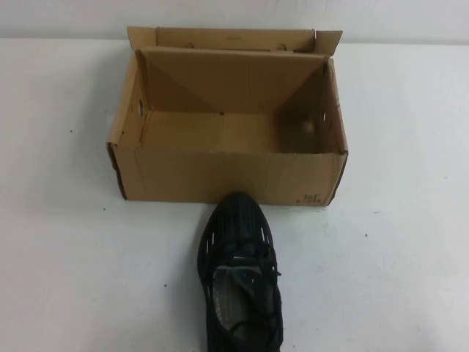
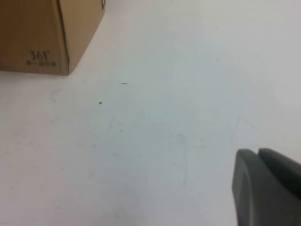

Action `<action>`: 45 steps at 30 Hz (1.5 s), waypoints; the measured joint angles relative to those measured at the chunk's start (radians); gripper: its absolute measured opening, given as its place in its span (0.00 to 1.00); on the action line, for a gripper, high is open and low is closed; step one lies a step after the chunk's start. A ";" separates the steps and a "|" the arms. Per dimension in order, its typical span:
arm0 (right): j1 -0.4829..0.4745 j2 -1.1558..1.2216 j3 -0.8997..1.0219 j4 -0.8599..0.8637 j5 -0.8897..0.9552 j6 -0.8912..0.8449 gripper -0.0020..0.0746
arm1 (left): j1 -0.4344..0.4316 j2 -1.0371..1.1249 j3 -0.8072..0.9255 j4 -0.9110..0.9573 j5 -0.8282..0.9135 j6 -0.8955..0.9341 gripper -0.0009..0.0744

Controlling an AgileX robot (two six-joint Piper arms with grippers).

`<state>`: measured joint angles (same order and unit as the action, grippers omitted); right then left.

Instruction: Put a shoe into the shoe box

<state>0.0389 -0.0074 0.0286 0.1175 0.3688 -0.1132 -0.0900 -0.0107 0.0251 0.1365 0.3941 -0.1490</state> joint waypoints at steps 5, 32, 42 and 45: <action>0.000 0.000 0.000 0.000 0.000 0.000 0.00 | 0.000 0.000 0.000 0.002 0.000 0.000 0.01; 0.000 0.000 0.000 0.003 -0.008 0.000 0.00 | 0.000 0.000 0.000 0.004 -0.007 0.004 0.01; 0.000 0.000 0.000 0.006 -0.288 0.000 0.00 | 0.000 0.000 0.000 0.004 -0.273 0.004 0.01; 0.000 0.000 0.000 0.006 -0.444 0.000 0.00 | 0.000 0.000 0.000 0.005 -0.438 0.000 0.01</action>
<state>0.0389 -0.0074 0.0286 0.1232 -0.0756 -0.1132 -0.0900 -0.0107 0.0251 0.1420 -0.0436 -0.1490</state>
